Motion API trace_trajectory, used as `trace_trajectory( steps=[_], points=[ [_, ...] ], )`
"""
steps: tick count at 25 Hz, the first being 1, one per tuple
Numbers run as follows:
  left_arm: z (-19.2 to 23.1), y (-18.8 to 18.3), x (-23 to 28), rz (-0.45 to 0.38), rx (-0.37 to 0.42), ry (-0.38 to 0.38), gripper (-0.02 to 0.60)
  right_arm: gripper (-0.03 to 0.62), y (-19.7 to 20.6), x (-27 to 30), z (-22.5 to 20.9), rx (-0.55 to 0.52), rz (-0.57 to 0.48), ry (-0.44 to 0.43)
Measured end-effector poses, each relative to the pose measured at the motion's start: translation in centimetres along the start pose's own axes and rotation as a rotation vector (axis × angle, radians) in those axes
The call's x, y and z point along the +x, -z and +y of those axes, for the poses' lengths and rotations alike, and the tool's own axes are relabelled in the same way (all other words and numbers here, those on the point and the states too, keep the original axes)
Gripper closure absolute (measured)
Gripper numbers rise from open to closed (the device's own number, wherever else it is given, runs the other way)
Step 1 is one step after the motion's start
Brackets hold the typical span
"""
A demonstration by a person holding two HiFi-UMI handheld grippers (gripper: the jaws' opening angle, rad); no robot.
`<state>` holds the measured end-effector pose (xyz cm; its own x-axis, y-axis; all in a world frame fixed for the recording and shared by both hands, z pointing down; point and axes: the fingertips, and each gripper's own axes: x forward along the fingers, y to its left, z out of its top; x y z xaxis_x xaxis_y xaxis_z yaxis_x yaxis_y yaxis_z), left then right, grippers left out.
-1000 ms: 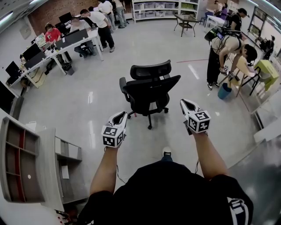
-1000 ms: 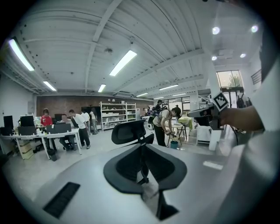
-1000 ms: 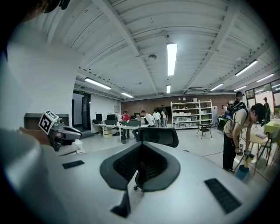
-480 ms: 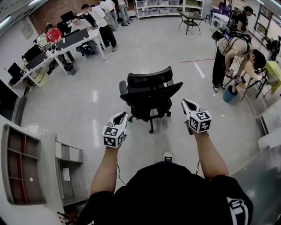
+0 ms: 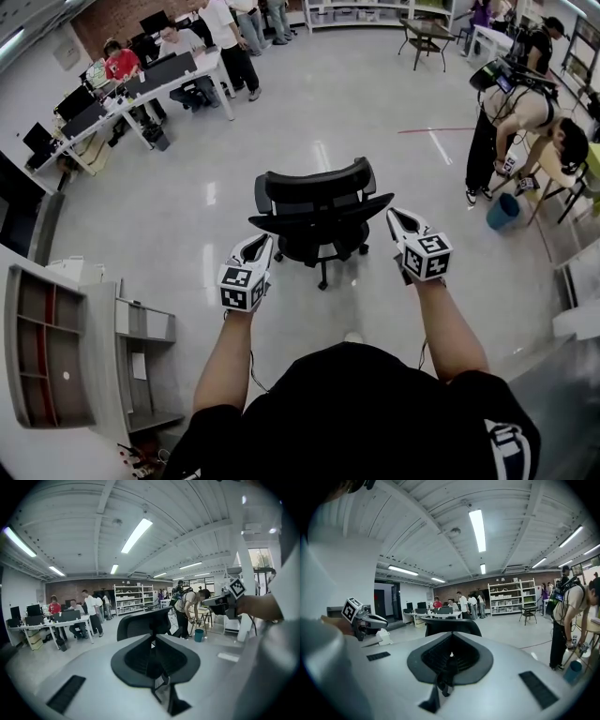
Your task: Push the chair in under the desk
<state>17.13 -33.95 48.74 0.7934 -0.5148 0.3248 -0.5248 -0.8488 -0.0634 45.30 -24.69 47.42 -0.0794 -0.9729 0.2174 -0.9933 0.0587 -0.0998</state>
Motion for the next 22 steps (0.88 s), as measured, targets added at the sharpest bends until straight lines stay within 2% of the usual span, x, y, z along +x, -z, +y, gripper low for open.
trace_trajectory(
  steps=[13,22],
  points=[
    [-0.6,-2.1,6.9,0.002,-0.024,-0.065,0.545,0.597,-1.0,3.9,-6.9,-0.026,0.018,-0.069],
    [0.1,-2.0,7.1,0.010,-0.027,-0.077,0.545,0.597,-1.5,4.6,-7.5,-0.030,0.021,-0.076]
  ],
)
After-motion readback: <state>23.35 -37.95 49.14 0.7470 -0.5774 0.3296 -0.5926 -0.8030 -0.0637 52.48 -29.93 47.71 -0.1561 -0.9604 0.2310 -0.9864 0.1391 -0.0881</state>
